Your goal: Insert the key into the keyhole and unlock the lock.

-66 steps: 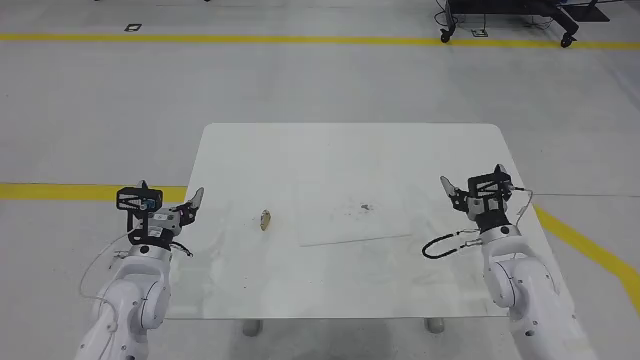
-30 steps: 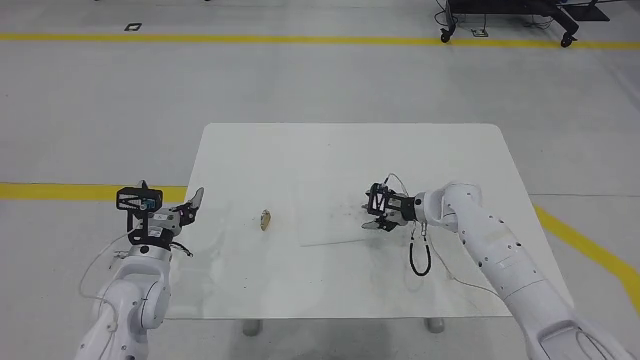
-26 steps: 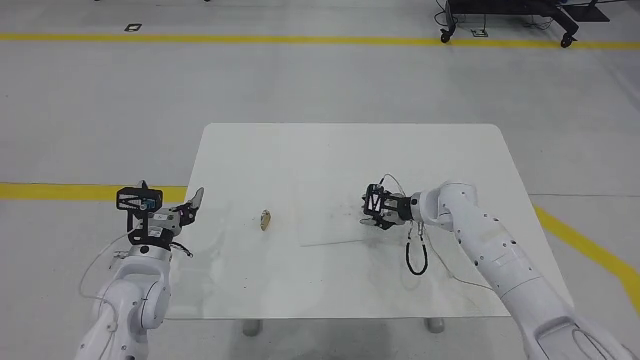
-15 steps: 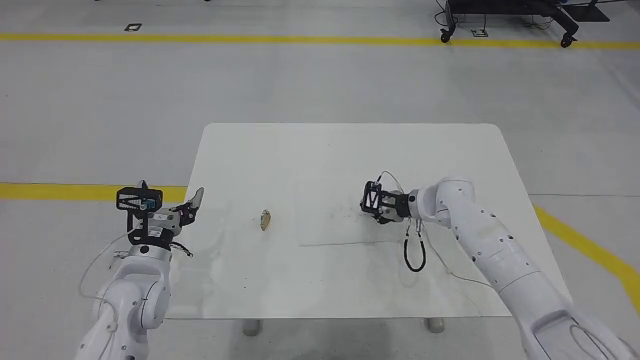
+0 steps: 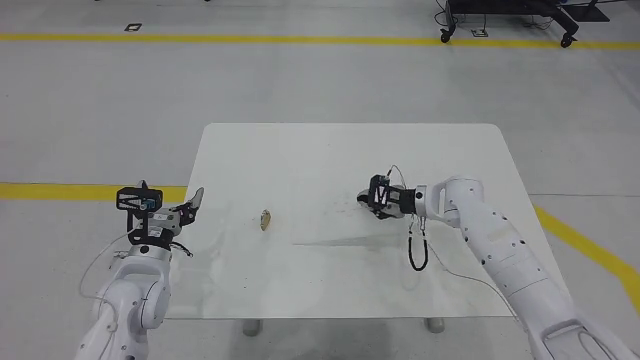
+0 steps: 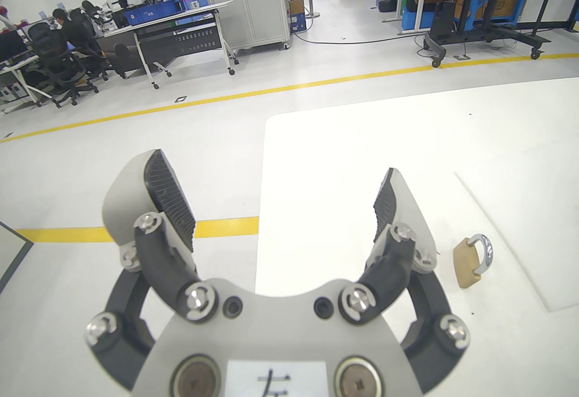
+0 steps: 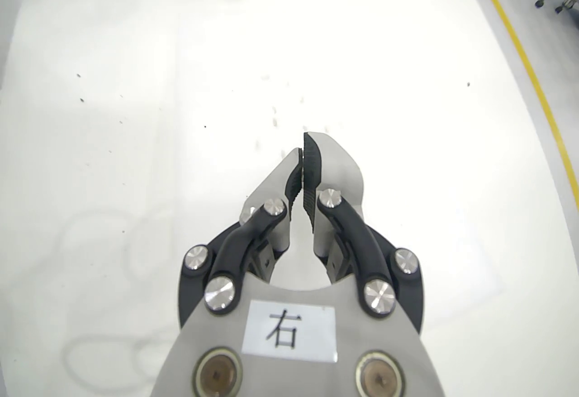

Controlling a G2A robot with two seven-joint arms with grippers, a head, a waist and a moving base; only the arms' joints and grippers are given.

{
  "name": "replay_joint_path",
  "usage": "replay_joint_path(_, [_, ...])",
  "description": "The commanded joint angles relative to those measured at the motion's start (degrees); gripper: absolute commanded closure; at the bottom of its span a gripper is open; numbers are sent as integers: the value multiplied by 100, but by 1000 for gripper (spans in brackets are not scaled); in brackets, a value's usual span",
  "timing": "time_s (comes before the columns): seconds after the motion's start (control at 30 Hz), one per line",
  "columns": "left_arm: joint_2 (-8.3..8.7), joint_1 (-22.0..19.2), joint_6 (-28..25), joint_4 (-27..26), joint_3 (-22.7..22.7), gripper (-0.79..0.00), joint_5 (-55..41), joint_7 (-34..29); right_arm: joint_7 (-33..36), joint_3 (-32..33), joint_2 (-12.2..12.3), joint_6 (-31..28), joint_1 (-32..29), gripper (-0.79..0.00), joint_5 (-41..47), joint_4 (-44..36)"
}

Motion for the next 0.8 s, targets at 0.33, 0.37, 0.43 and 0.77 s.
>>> replay_joint_path(0.33, [0, 0, 0, 0, 0, -785, 0, 0, -634, 416, 172, 93, -343, 0, 73, -119])
replay_joint_path(0.37, [0, 0, 0, 0, 0, -785, 0, 0, -678, 411, 175, 142, -349, 0, 59, -62])
replay_joint_path(0.43, [0, 0, 0, 0, 0, -785, 0, 0, -702, 404, 175, 158, -348, 0, 59, -33])
replay_joint_path(0.77, [0, 0, 0, 0, 0, -785, 0, 0, -702, 404, 175, 158, -348, 0, 59, -33])
